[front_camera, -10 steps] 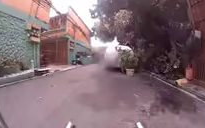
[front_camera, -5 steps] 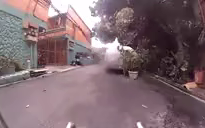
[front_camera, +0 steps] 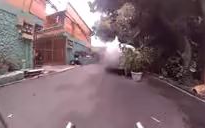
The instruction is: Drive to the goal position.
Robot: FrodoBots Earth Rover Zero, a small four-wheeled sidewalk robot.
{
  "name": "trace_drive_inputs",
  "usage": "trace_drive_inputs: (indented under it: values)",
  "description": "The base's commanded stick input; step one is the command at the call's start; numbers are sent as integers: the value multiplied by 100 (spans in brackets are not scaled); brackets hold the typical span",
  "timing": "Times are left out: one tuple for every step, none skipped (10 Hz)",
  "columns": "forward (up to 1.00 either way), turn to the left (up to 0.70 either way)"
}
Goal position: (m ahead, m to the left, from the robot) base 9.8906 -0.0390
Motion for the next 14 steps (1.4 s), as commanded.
trace_drive_inputs:
  values:
    - [70,14]
    - [70,14]
    - [70,14]
    - [70,14]
    - [70,14]
    - [70,14]
    - [70,10]
    - [70,2]
    - [70,4]
    - [70,7]
    - [70,10]
    - [70,14]
    - [70,14]
    - [70,14]
